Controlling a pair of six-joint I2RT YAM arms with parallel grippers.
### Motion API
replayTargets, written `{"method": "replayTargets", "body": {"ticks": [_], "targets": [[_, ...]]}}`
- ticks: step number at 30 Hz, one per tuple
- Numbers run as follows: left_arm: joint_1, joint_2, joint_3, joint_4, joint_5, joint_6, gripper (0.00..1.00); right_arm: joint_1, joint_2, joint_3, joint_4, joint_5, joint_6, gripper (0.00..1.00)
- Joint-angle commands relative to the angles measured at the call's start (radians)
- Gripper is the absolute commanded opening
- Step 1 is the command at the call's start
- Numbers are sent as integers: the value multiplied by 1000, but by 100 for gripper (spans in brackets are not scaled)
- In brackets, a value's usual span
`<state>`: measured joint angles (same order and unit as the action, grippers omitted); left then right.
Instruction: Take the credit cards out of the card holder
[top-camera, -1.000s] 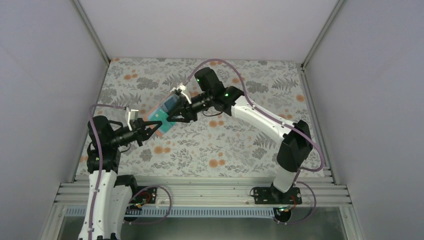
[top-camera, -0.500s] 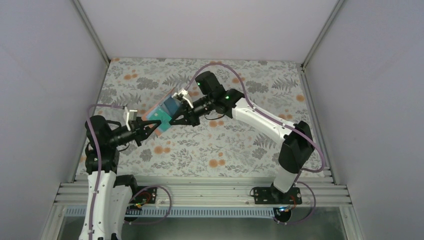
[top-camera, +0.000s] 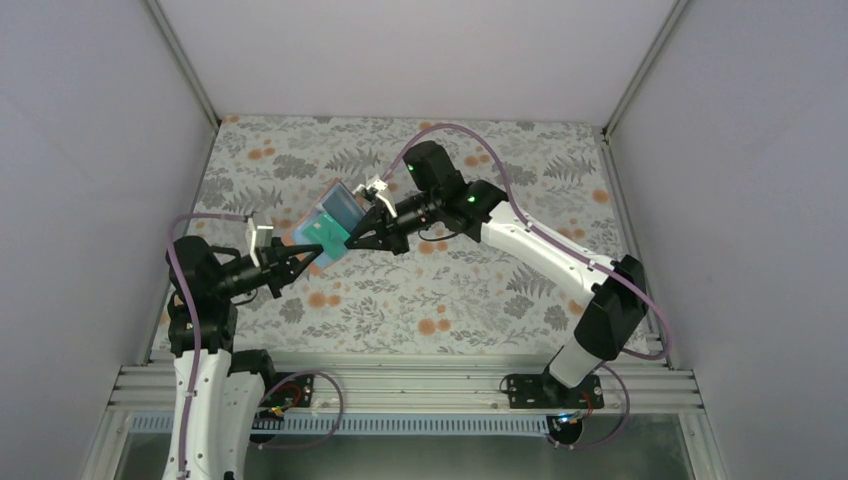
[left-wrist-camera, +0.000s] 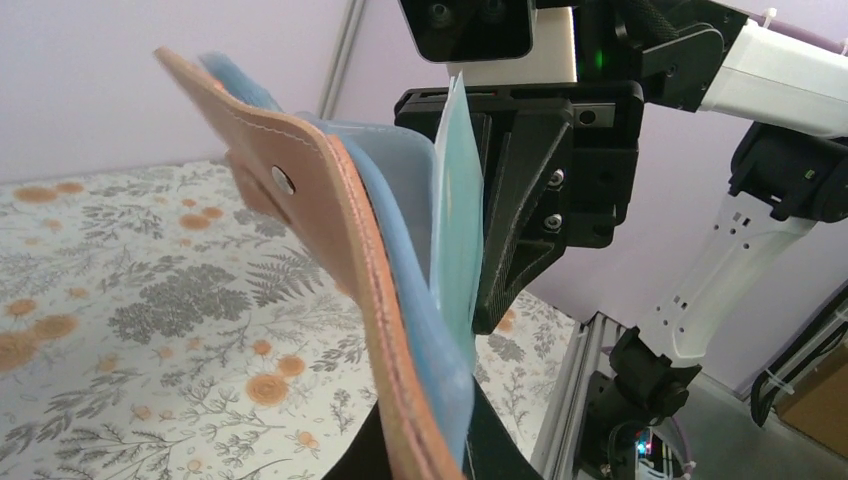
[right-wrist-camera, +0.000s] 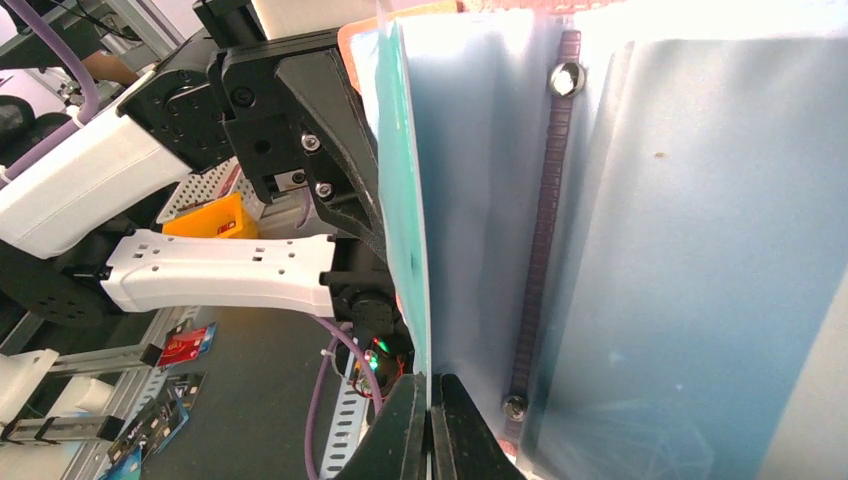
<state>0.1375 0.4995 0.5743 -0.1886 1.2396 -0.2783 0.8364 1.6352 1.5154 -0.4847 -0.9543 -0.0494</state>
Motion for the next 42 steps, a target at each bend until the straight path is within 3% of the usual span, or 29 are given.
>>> {"method": "replayTargets", "body": {"ticks": [1,7,10,12,20,29,33,36,42], "targets": [[2,-11,11,2,15,1,3,4,-17,34,16,-14,-4,4],[4,-15,7,-1,26,2,2,-31,-59,7,44,-3,0,4],[4,-15,7,12,8,-8,11,-58,-69,-10,66,19,21,4],[4,-14,6,16,3,-9,3,-58,-61,-4,68,9,31,4],[10,-18,9,20,-12,-32,2,-74,-92,5,51,52,14,4],[20,-28,-14,18,-38,-8,2,-156,-179,29,-29,215,14,4],[19,-25,-15,16,-68,-4,2,-187,-209,39,-67,361,22,4],[24,-44,-43,9,-121,-6,2,-295,-240,-8,-34,458,141,4],[40,-145,-136,25,-246,-64,2,-573,-172,-228,21,288,346,4]]}}
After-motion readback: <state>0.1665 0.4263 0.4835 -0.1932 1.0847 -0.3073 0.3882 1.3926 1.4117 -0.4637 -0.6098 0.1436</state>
